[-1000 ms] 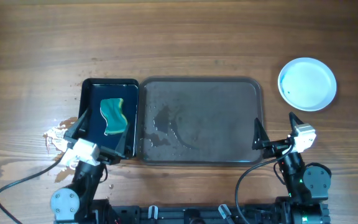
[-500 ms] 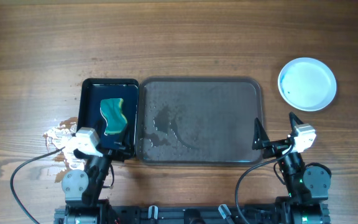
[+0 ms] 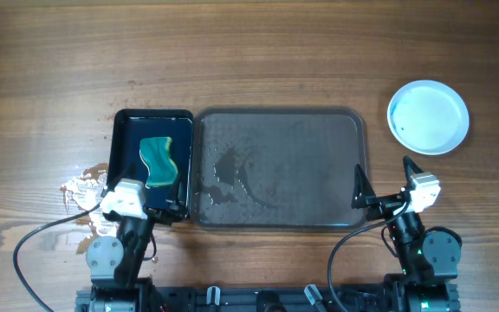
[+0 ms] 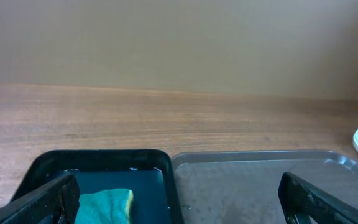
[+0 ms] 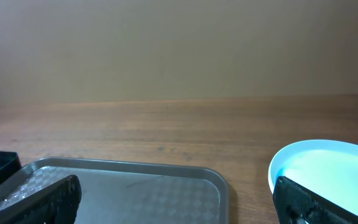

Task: Clean dirty plates on tray and stack at the side

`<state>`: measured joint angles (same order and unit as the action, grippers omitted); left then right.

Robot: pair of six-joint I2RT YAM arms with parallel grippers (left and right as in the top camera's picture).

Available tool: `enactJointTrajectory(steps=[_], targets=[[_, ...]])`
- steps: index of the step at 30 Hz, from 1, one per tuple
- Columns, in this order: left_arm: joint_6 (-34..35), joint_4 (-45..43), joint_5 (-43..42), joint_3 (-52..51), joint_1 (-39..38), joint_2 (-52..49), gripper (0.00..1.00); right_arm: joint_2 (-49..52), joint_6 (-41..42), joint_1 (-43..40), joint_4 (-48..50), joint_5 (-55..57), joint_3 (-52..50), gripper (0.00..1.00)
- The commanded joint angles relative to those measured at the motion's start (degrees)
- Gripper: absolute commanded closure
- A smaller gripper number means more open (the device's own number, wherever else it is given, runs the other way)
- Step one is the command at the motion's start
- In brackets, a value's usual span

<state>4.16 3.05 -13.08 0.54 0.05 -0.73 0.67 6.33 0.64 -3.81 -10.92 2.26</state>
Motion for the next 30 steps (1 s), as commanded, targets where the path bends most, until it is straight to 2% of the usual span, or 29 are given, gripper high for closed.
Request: enactJointTrajectory(steps=[1, 4, 30], targets=[[-5.95, 0.46, 1.18, -0.22, -0.33, 0.52, 0.00, -0.46, -0.15, -0.20, 0.33, -0.72, -0.09, 0.00], [-7.89, 0.46, 1.20, -0.22, -0.31, 0.52, 0.00, -0.46, -0.15, -0.20, 0.33, -0.74, -0.09, 0.00], [-7.82, 0.37, 1.16, -0.22, -0.33, 0.46, 0.00, -0.46, -0.17, -0.20, 0.33, -0.74, -0.09, 0.00]])
